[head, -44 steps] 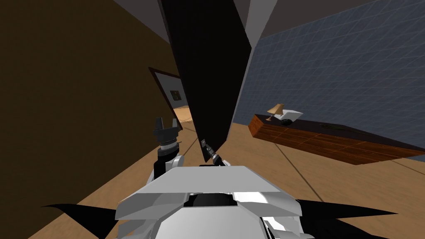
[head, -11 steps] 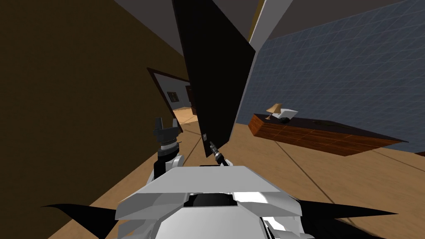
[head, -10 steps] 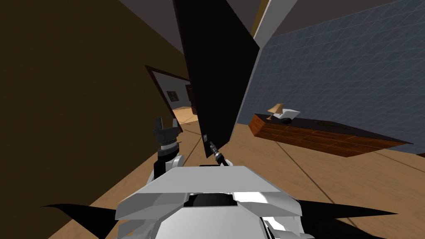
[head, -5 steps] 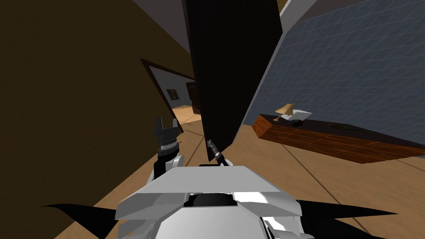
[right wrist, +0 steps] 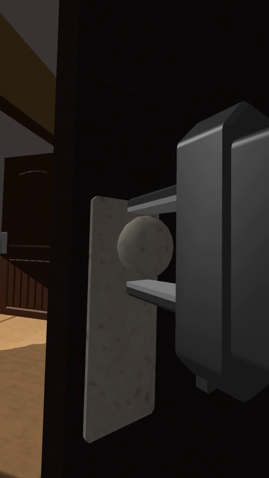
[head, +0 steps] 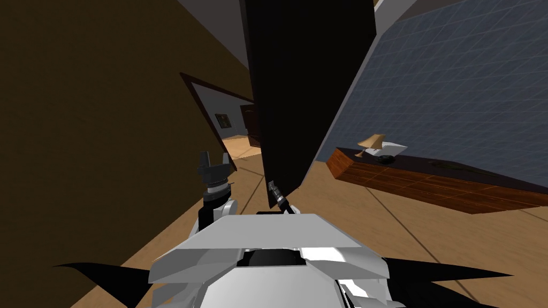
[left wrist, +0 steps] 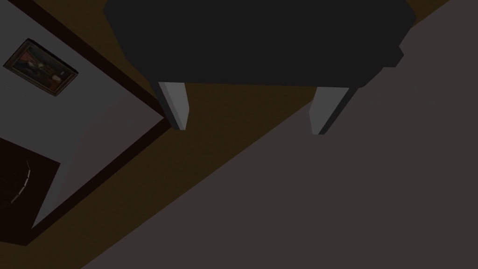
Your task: Push the door open
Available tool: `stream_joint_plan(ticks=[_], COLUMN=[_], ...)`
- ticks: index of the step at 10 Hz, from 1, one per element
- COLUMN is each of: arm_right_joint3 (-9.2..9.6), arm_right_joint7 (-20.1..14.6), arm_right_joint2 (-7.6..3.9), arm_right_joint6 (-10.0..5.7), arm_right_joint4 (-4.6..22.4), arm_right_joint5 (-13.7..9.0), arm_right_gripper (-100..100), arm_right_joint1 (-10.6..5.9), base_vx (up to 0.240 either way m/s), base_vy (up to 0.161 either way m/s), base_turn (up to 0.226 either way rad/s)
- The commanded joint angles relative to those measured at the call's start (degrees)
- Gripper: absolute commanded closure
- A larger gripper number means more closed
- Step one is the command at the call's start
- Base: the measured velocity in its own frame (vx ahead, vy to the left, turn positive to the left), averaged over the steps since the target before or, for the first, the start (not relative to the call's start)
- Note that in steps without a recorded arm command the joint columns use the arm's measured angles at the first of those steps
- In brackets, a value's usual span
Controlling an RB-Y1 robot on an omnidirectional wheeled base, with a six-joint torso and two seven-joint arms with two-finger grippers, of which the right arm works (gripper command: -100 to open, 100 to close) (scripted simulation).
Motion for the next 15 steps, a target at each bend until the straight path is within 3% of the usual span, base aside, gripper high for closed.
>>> stream_joint_plan(ticks=[1, 3, 4, 8, 11, 15], arm_right_joint3=[-0.05, -0.05, -1.51, -4.5, -7.29, -10.83], arm_right_joint7=[-0.03, -0.03, 0.31, 0.96, 1.56, 2.32], arm_right_joint2=[-0.06, -0.06, -0.32, -0.26, 0.38, 2.15], arm_right_joint6=[-0.08, -0.08, 0.14, 0.24, 0.33, 0.45], arm_right_joint4=[-0.01, -0.01, 0.5, 1.23, 1.92, 2.78], arm_right_joint5=[-0.03, -0.03, -0.29, -0.84, -1.36, -2.02], arm_right_gripper=[100, 100, 100, 100, 100, 100], arm_right_joint1=[0.05, 0.05, -0.05, -0.47, -0.86, -1.35], base_vx=[-0.011, -0.004, 0.054, 0.124, 0.136, 0.116], base_vy=[-0.009, -0.002, 0.105, 0.163, 0.153, 0.158], base_turn=[-0.003, -0.002, -0.045, -0.056, -0.057, -0.067])
